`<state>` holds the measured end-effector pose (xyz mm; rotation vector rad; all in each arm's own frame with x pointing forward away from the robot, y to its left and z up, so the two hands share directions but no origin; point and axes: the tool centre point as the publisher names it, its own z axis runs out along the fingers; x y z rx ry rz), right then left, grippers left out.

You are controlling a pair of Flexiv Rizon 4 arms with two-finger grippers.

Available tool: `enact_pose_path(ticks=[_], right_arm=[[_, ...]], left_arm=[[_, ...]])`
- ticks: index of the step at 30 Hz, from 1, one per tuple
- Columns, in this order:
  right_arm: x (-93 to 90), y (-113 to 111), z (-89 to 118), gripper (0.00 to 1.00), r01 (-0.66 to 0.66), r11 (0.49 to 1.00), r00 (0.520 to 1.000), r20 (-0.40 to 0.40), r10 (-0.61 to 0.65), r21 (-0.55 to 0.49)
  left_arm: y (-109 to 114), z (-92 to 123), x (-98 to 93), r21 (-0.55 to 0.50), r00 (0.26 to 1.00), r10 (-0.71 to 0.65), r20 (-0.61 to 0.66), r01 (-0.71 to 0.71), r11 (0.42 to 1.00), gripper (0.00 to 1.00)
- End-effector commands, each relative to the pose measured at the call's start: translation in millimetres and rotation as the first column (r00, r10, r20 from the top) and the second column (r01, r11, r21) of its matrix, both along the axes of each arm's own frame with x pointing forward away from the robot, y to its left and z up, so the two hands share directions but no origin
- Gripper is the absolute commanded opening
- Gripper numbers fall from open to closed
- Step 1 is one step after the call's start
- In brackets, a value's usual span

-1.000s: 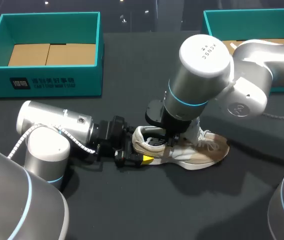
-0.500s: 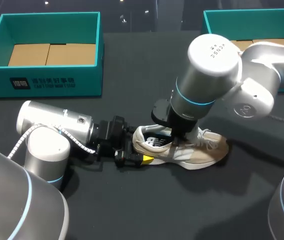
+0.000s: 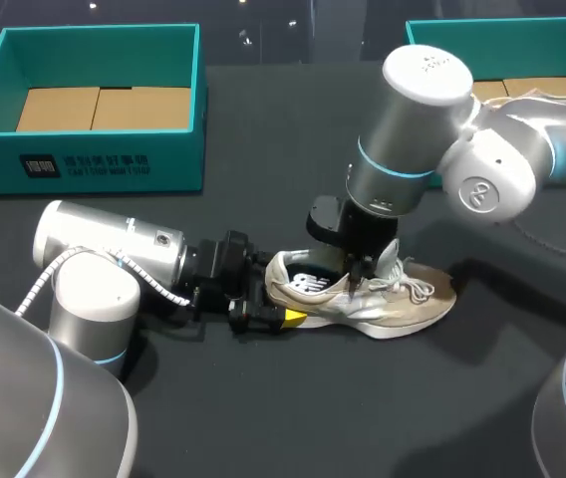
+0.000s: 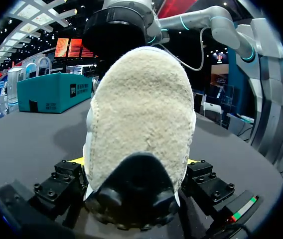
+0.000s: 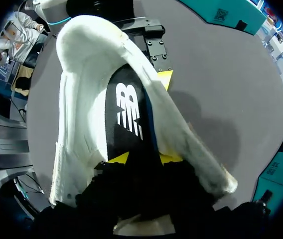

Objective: Take the shoe out of the shoebox, open the shoe tongue, remove and reinsert the insole, then place the shoe into the shoebox

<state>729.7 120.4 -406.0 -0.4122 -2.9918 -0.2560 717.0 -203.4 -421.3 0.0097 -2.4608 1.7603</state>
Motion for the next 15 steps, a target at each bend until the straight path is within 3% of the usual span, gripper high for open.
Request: enact_pose_path(ticks=[1,9,15], right_arm=[[-13.1,-11,-22,0.00,0.018,1.000,1.000,-0.002,-0.018,0.013],[-26.6,-17,-13,0.00,0.039,0.999,0.999,0.026,-0.040,0.032],[-30.1,-18,5,0.00,0.028,0.993,0.993,0.107,-0.041,0.118]], left_arm=[[3,-3,-2.1,0.002,1.000,0.001,0.001,-0.001,1.000,0.00],[3,-3,-2.1,0.002,1.000,0.001,0.001,-0.001,1.000,0.00],[3,-3,-2.1,0.002,1.000,0.001,0.001,-0.001,1.000,0.00]])
